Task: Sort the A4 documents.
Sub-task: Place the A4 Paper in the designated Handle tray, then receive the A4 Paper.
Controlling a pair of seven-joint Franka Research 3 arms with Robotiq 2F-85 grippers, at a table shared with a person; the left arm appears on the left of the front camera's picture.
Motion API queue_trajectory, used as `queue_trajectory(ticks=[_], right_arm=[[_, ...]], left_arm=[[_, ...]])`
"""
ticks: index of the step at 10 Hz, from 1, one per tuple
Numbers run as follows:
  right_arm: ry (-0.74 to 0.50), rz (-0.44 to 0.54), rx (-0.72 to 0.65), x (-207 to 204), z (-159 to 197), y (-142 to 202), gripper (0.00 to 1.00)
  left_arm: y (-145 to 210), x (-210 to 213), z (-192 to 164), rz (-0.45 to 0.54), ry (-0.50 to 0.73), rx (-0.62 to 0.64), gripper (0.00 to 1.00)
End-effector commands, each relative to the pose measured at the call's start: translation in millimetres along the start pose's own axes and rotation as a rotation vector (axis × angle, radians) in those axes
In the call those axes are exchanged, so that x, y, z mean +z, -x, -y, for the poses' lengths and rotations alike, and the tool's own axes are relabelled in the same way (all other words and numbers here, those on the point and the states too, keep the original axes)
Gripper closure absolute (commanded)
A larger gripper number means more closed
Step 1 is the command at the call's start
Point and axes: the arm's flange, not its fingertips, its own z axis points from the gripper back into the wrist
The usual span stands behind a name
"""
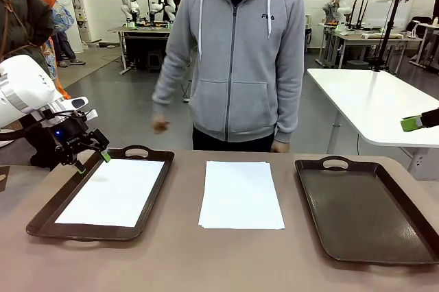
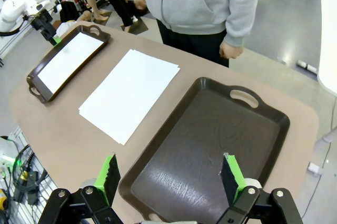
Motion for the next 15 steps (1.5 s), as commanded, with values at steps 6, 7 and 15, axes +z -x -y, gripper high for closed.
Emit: queue_trajectory(ticks=[6,7,15], right_arm=[[-0.019,0.007,0.002,-2.6,1.9,1.1,0.00],[-0.019,0.007,0.002,-2.6,1.9,1.1,0.00],[-0.019,0.007,0.002,-2.6,1.9,1.1,0.00]], left_arm=[[0.6,1.1,0.4,0.003,0.000,0.000,0.00],[0.6,1.1,0.4,0.003,0.000,0.000,0.00],[0.6,1.1,0.4,0.003,0.000,0.000,0.00]])
